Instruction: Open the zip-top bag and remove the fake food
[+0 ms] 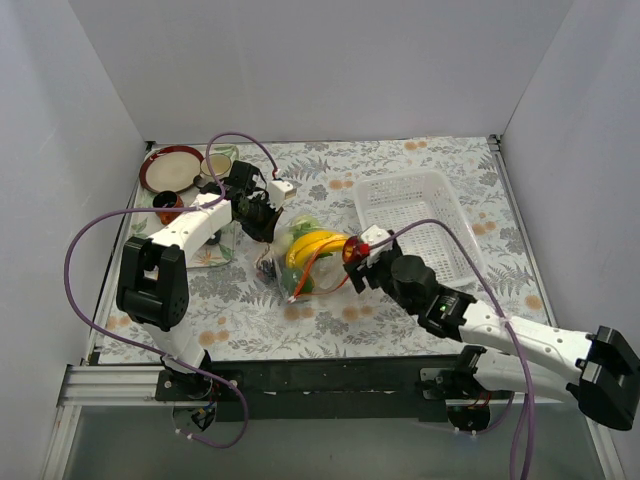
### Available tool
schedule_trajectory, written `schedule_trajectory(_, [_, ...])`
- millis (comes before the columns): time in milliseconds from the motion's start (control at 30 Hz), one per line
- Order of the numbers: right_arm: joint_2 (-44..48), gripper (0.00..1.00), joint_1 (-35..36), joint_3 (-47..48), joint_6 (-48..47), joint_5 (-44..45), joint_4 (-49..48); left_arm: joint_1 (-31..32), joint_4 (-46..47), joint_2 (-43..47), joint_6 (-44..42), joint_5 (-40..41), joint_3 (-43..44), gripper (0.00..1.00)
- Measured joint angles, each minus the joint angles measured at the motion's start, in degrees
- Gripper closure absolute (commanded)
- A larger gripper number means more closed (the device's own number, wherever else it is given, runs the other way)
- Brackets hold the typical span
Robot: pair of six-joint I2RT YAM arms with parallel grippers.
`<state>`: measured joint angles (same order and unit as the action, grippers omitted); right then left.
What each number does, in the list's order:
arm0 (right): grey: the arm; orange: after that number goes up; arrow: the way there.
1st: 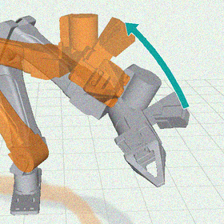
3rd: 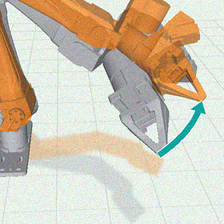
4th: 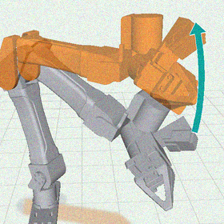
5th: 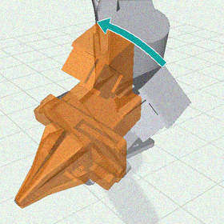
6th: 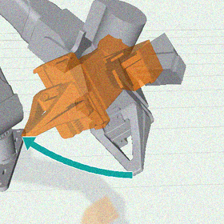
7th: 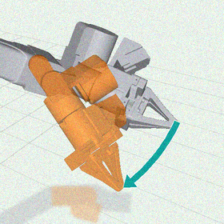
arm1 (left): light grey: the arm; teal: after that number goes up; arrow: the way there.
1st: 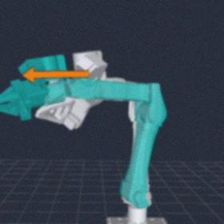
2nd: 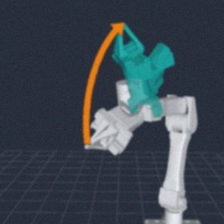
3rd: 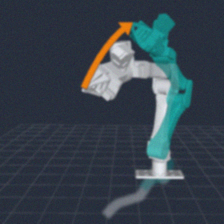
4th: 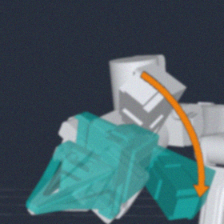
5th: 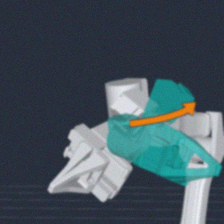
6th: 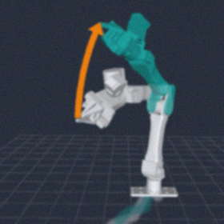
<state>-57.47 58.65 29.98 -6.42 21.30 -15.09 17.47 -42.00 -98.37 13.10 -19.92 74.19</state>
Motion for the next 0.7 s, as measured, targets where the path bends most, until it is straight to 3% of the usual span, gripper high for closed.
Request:
schedule_trajectory(133, [3.10,0.99,-6.75,1.18,0.87,8.00,-0.17,0.07,-0.31,0.00,0.94,-0.46,0.11,0.99])
schedule_trajectory(200, [1.44,0.99,-12.28,4.11,3.13,12.13,1.46,0.22,-1.95,-0.07,1.88,-1.33,1.14,0.90])
schedule_trajectory(300, [-5.01,0.98,-21.05,11.52,9.05,18.36,6.60,0.28,-6.47,-0.70,3.74,-4.57,5.79,0.59])
schedule_trajectory(333, [-7.39,0.90,-23.28,13.81,10.99,19.87,8.33,0.33,-7.56,-0.92,4.39,-5.81,7.82,0.53])
schedule_trajectory(367, [-9.57,0.63,-25.11,15.45,12.61,21.14,9.88,0.35,-8.72,-1.11,5.01,-7.52,10.01,0.49])
schedule_trajectory(433, [-12.37,0.47,-26.67,16.50,14.95,22.27,12.79,0.37,-10.32,-1.16,5.86,-10.78,13.46,0.48])
schedule_trajectory(467, [-13.11,0.30,-26.75,16.52,15.74,22.29,14.43,0.37,-10.73,-1.03,6.43,-12.57,14.88,0.48])
schedule_trajectory(500, [-13.70,0.19,-26.73,16.50,16.48,22.25,16.02,0.37,-10.78,-0.87,6.73,-13.42,15.34,0.48])
schedule_trajectory(567, [-14.21,0.05,-26.69,16.50,17.31,22.10,18.49,0.37,-11.21,-0.46,6.88,-14.23,15.37,0.49])
schedule_trajectory(700, [-13.70,0.01,-26.60,16.50,17.70,21.57,20.22,-0.15,-11.19,-0.35,6.73,-13.46,12.50,0.49])
